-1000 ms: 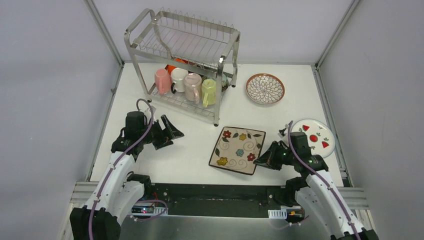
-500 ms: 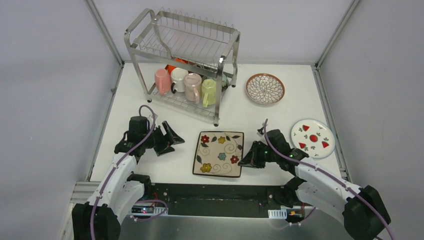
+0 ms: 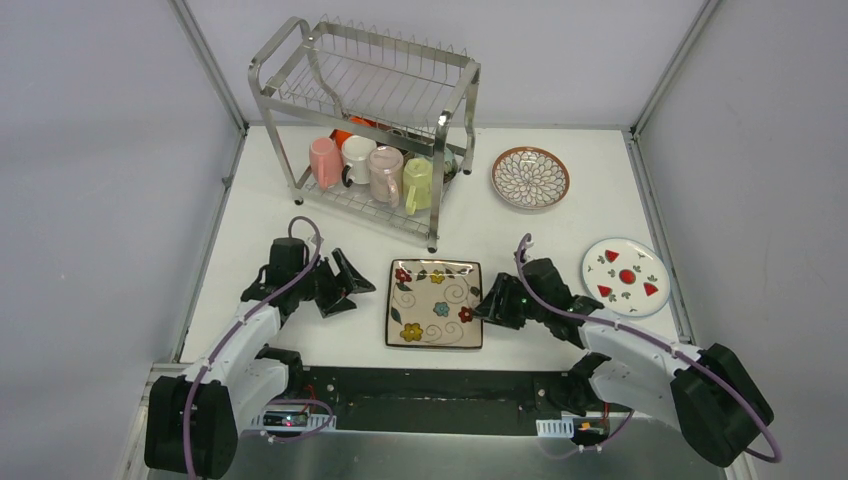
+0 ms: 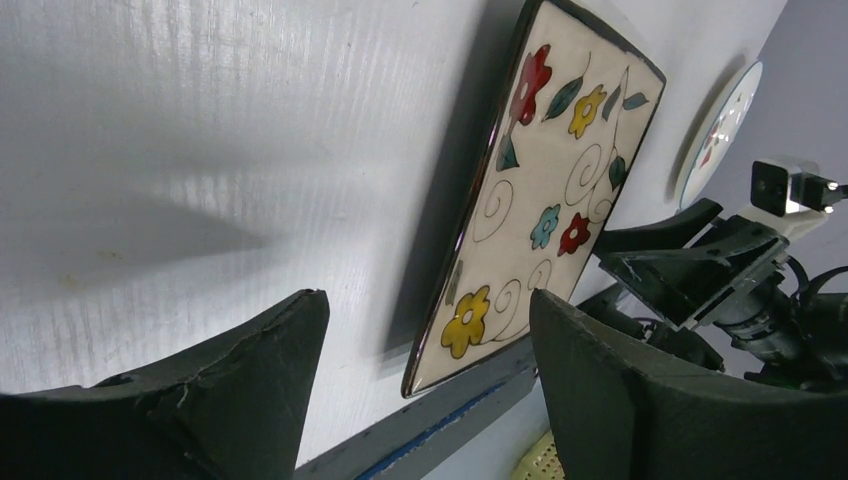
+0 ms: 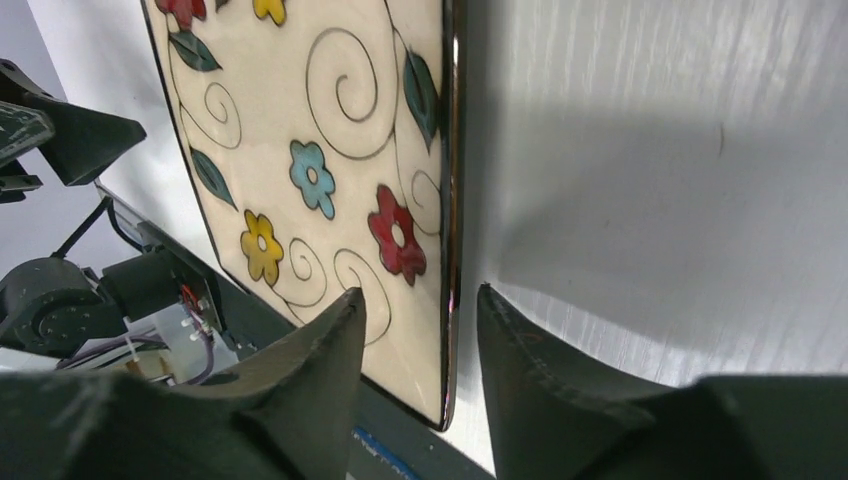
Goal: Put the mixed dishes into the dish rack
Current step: Pick up the plate at the center of the board.
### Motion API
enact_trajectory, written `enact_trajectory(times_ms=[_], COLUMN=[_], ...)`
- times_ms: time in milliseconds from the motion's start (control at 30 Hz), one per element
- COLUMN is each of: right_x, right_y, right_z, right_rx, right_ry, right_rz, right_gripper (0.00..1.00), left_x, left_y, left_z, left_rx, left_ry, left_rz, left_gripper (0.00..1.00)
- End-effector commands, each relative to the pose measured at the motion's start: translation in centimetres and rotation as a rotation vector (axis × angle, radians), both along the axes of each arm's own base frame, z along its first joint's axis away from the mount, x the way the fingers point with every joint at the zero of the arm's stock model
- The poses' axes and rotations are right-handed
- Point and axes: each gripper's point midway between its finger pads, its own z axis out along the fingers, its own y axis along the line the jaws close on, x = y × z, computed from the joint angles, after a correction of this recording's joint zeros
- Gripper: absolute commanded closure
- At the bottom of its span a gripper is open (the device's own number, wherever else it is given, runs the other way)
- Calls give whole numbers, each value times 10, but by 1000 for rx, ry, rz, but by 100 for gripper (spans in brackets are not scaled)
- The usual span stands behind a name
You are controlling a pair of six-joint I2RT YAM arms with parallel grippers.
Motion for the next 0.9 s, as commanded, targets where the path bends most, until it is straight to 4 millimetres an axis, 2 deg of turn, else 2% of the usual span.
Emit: enact_trajectory(times_ms=[0,167,300,433,633,867], right_x=[34,44,50,52,50,42], right_y=[12,17,17,19,22,22], right_z=[21,15,7,4,4,0], right_rx=[36,45,49,70,109,149], right_ry=[-168,-207,-191,-197,-195,-171], right_rz=[-24,-4,3,9,3,-3], right_gripper=[50,44,43,46,56,63], left_x=[9,12,16,16,18,17], left_y=[-6,-10,-14,-24,-36,-53], left_z=[1,-7,-12,-19,-28,-23], left_rx=[-2,-3,0,5,16,-29], left_ry=[-51,-57,-55,-56,-64,-92], left_rz=[-15,-10,-14,-35,-45,-56], left_gripper=[24,25,25,26,27,32])
